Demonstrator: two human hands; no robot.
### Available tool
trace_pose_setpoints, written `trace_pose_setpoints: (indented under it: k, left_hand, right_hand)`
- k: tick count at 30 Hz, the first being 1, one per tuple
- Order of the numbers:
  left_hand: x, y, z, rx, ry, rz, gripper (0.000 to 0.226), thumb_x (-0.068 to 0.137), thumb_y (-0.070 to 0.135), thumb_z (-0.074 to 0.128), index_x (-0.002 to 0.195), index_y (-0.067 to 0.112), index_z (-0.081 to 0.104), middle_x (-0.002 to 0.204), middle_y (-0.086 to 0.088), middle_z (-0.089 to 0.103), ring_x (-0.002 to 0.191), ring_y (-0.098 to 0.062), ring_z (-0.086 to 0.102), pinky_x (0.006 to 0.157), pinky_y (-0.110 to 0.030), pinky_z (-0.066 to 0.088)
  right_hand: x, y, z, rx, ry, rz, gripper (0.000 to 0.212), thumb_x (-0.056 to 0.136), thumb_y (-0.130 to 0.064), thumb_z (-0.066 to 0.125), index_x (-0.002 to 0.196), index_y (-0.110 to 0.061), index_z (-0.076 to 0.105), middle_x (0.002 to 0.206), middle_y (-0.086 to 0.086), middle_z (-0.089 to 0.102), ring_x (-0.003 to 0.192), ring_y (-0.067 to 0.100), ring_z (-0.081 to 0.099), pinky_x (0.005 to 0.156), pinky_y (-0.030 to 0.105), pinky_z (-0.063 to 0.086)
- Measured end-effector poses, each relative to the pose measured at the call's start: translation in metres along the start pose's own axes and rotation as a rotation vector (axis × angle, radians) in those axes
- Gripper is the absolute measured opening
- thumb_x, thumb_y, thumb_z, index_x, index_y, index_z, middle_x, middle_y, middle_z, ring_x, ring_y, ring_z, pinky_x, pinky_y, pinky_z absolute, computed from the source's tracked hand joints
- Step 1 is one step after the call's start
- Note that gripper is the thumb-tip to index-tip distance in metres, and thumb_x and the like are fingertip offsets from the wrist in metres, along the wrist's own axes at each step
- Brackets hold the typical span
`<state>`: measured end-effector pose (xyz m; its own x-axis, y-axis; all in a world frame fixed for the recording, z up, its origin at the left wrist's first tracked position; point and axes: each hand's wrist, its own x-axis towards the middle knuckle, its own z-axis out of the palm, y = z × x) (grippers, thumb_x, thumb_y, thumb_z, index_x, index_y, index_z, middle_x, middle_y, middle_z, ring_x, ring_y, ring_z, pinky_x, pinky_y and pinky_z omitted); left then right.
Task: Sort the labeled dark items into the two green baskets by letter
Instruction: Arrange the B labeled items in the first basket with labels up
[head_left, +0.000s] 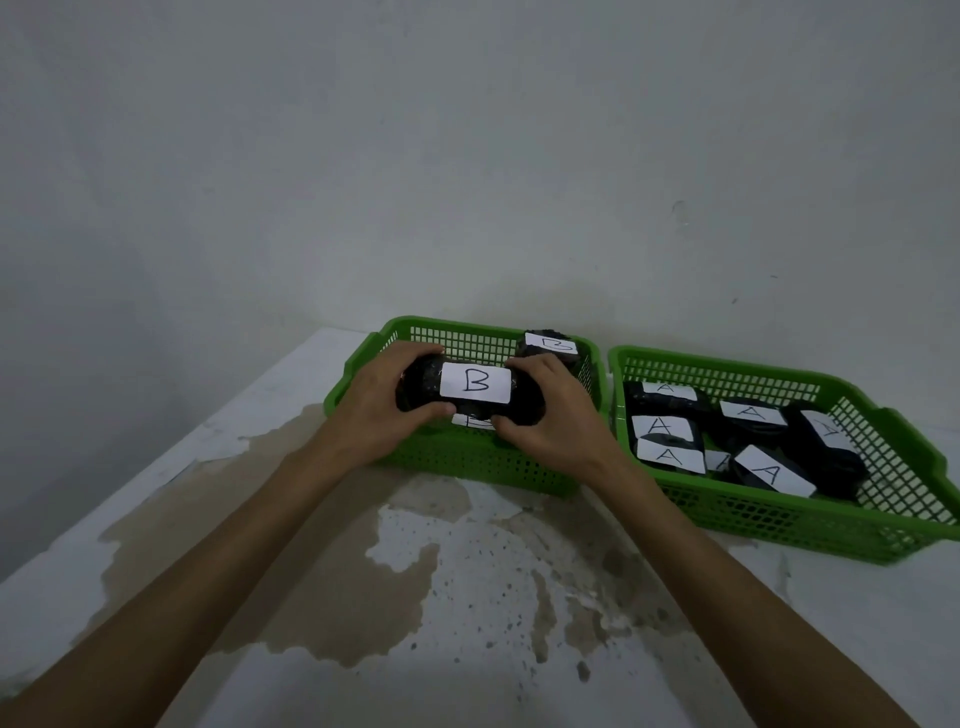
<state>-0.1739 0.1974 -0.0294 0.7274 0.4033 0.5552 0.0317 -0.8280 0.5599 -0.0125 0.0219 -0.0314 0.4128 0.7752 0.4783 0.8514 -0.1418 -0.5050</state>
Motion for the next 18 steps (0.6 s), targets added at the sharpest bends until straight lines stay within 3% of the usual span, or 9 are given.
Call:
trace_pose_setpoints:
  k: [4,7,12,18]
  left_hand:
    - [-0.002,-0.027,-0.006,0.174,-0.026,-0.12,0.089,0.071,0.07,0.068,0.146,0.034,0.037,0.151,0.006,0.043,0.134,-0.013,0.041,0.108,-0.037,0.038]
    - [-0.011,-0.043,-0.008,0.328,-0.022,-0.118,0.094,0.07,0.08,0.058,0.146,0.028,0.04,0.151,0.001,0.044,0.136,-0.021,0.041,0.11,-0.045,0.035]
    - [-0.021,-0.053,-0.004,0.39,-0.036,-0.04,0.079,0.075,0.081,0.048,0.129,0.025,0.06,0.137,0.001,0.058,0.123,-0.021,0.053,0.103,-0.04,0.038]
    - [-0.021,-0.062,0.0,0.479,-0.055,-0.006,0.072,0.078,0.082,0.04,0.11,0.024,0.071,0.125,0.01,0.064,0.113,-0.01,0.055,0.1,-0.033,0.035]
  right_hand:
    - [0.034,0.002,0.007,-0.134,-0.201,0.093,0.065,0.075,-0.044,0.078,0.13,-0.015,0.057,0.12,0.002,0.058,0.105,0.017,0.057,0.092,0.034,0.052]
    - [0.056,0.001,0.018,-0.164,-0.414,0.141,0.054,0.075,-0.042,0.083,0.118,-0.016,0.063,0.109,0.002,0.064,0.096,0.019,0.062,0.084,0.035,0.055]
    - [0.077,-0.005,0.048,-0.183,-0.591,0.142,0.046,0.082,-0.033,0.079,0.121,-0.014,0.061,0.116,0.004,0.065,0.104,0.022,0.063,0.091,0.038,0.055]
    - [0.083,-0.003,0.069,-0.206,-0.686,0.167,0.057,0.082,-0.035,0.077,0.132,-0.014,0.056,0.129,0.008,0.062,0.112,0.024,0.061,0.097,0.04,0.053]
